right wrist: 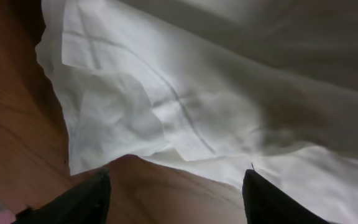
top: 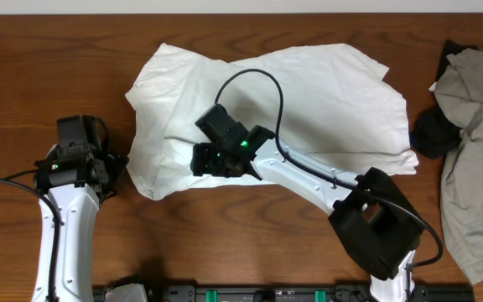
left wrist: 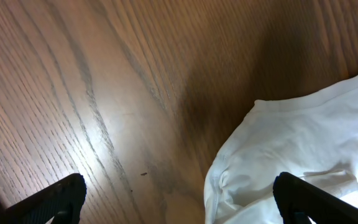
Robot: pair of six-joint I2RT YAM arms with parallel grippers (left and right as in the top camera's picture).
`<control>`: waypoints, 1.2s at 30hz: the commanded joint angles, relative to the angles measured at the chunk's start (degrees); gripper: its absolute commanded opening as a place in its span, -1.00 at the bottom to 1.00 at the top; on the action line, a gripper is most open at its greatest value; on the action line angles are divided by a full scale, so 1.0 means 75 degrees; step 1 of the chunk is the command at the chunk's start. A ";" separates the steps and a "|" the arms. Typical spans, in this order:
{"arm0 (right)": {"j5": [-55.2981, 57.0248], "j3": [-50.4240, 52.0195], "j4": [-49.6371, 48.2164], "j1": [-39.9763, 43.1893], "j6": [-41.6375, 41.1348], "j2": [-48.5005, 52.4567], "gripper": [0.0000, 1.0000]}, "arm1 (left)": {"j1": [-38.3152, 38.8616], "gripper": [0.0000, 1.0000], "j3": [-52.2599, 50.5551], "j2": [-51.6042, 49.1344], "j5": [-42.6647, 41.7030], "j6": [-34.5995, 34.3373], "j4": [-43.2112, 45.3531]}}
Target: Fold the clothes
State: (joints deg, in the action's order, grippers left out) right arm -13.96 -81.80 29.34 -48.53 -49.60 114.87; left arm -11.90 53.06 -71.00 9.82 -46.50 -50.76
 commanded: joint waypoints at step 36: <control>0.1326 -0.0073 -0.0224 -0.0309 -0.1198 0.0758 0.12 | -0.0041 0.96 -0.0047 -0.0009 0.0178 0.0044 -0.0195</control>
State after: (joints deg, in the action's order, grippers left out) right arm -6.42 -81.80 27.59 -50.83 -57.93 118.52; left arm -11.90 53.06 -71.00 9.85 -46.50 -52.07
